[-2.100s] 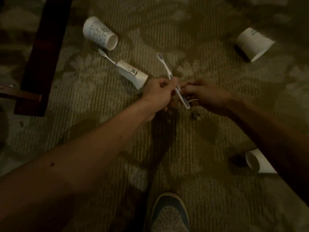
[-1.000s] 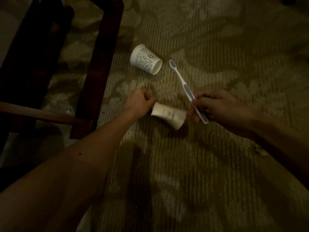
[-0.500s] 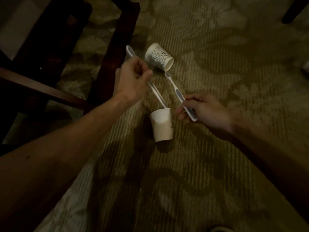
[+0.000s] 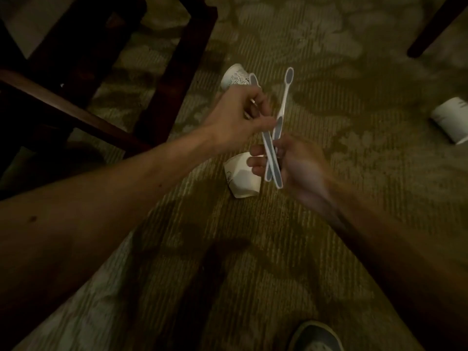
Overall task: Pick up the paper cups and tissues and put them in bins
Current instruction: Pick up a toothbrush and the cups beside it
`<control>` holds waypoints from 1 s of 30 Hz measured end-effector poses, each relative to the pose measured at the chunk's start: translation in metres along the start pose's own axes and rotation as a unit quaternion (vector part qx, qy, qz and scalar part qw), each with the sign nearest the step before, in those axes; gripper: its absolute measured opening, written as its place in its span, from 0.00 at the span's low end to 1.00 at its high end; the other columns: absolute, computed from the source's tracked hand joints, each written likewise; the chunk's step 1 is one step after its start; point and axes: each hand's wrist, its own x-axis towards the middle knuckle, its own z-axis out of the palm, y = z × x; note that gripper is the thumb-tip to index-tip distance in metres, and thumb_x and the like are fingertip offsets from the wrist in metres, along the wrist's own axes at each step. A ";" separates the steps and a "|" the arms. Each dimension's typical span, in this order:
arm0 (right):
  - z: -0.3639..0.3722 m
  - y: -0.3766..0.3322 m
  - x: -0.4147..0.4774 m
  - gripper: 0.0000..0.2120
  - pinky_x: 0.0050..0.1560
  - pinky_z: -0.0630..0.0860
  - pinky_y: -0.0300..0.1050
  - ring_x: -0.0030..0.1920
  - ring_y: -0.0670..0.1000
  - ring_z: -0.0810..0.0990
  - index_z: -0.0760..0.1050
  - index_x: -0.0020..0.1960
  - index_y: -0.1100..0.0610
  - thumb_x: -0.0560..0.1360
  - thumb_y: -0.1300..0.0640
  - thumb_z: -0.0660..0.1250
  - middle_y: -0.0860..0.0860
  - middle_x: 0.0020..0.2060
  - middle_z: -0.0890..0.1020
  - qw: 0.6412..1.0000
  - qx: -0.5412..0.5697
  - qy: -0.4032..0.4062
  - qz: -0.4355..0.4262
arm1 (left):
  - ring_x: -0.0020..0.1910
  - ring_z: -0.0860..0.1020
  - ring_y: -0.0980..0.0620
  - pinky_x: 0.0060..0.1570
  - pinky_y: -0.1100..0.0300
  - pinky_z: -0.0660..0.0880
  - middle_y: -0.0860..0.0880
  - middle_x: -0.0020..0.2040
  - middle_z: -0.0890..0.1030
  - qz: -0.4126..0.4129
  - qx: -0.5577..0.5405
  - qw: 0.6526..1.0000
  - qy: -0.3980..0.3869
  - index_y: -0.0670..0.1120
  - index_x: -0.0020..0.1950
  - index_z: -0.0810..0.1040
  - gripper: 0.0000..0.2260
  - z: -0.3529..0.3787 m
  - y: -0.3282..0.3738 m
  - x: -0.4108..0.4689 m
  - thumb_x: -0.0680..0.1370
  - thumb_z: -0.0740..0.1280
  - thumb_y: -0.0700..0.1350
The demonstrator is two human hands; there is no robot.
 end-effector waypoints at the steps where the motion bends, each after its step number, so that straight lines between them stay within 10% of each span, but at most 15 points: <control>1: -0.001 0.001 -0.002 0.12 0.33 0.79 0.45 0.33 0.52 0.82 0.71 0.58 0.64 0.82 0.61 0.52 0.57 0.37 0.81 1.000 0.001 -0.005 0.005 | 0.35 0.79 0.63 0.38 0.68 0.76 0.50 0.38 0.80 -0.003 -0.012 1.000 -0.011 0.41 0.45 0.77 0.08 0.003 -0.001 -0.002 0.74 0.75 0.42; 7: -0.006 0.006 -0.005 0.12 0.29 0.61 0.41 0.26 0.46 0.64 0.70 0.49 0.56 0.83 0.55 0.49 0.49 0.29 0.68 0.999 0.021 -0.027 0.037 | 0.36 0.82 0.52 0.38 0.54 0.80 0.47 0.36 0.82 -0.011 -0.021 1.000 -0.014 0.42 0.41 0.75 0.11 0.017 -0.005 -0.008 0.73 0.75 0.45; 13: -0.015 0.009 0.001 0.13 0.23 0.57 0.39 0.23 0.45 0.59 0.68 0.39 0.53 0.80 0.49 0.58 0.46 0.25 0.64 0.994 -0.094 0.025 0.055 | 0.40 0.77 0.58 0.32 0.69 0.72 0.48 0.44 0.81 -0.102 0.023 0.994 0.010 0.45 0.49 0.78 0.08 0.014 -0.030 -0.013 0.77 0.70 0.50; 19: -0.027 0.031 0.013 0.18 0.22 0.64 0.38 0.29 0.47 0.67 0.74 0.54 0.58 0.77 0.43 0.66 0.50 0.35 0.72 0.957 -0.229 0.129 0.122 | 0.68 0.71 0.46 0.65 0.48 0.71 0.46 0.71 0.72 -0.212 0.118 0.958 -0.151 0.48 0.74 0.68 0.25 0.022 -0.082 -0.025 0.80 0.64 0.57; 26: -0.035 0.055 0.022 0.18 0.27 0.73 0.41 0.31 0.49 0.78 0.78 0.46 0.60 0.70 0.45 0.75 0.53 0.35 0.81 0.956 -0.229 0.127 0.134 | 0.43 0.76 0.55 0.34 0.63 0.70 0.54 0.47 0.77 -0.224 0.062 0.967 -0.106 0.51 0.52 0.72 0.12 0.045 -0.088 -0.027 0.76 0.70 0.55; 30: -0.037 0.053 0.033 0.25 0.35 0.79 0.46 0.35 0.51 0.81 0.80 0.49 0.62 0.65 0.42 0.77 0.55 0.37 0.82 0.962 -0.205 0.139 0.117 | 0.42 0.79 0.55 0.34 0.65 0.74 0.53 0.42 0.79 -0.225 -0.075 0.971 -0.022 0.50 0.45 0.76 0.07 0.053 -0.068 -0.004 0.75 0.73 0.47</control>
